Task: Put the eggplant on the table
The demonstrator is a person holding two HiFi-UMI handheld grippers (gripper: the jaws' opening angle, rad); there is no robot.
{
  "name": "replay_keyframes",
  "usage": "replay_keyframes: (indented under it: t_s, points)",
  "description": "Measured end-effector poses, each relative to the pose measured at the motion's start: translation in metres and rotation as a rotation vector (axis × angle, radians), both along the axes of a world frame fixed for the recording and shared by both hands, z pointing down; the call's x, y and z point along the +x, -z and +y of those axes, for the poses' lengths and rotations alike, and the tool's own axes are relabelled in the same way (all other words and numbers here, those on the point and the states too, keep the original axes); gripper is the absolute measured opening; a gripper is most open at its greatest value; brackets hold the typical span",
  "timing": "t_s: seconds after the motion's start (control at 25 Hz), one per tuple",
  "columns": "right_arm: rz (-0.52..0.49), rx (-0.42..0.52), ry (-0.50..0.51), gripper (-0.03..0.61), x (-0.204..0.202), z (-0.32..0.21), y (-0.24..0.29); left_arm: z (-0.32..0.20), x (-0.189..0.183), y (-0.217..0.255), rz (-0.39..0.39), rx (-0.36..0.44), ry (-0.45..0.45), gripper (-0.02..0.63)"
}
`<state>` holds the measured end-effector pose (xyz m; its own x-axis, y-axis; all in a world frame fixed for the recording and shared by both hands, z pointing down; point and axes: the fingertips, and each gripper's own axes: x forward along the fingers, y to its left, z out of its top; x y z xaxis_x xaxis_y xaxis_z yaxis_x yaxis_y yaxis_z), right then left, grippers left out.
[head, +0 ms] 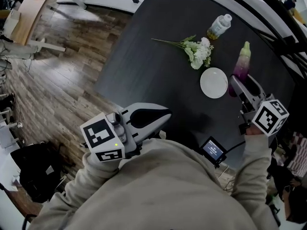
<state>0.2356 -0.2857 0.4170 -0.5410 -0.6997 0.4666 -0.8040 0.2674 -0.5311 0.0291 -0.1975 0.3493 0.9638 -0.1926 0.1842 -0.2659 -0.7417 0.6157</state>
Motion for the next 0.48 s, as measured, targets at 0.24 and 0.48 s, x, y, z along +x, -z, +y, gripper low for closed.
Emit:
replay_keyframes:
  t_s: [0.24,0.48]
  points:
    - [0.04,-0.033,0.012,0.232,0.002,-0.006,-0.024,0.004,-0.002,-0.001,0.004,-0.011,0.007,0.006]
    - [0.058,-0.086,0.011,0.232,0.001,-0.005,-0.053,0.006,-0.005,-0.007,0.004,-0.023,0.015,0.006]
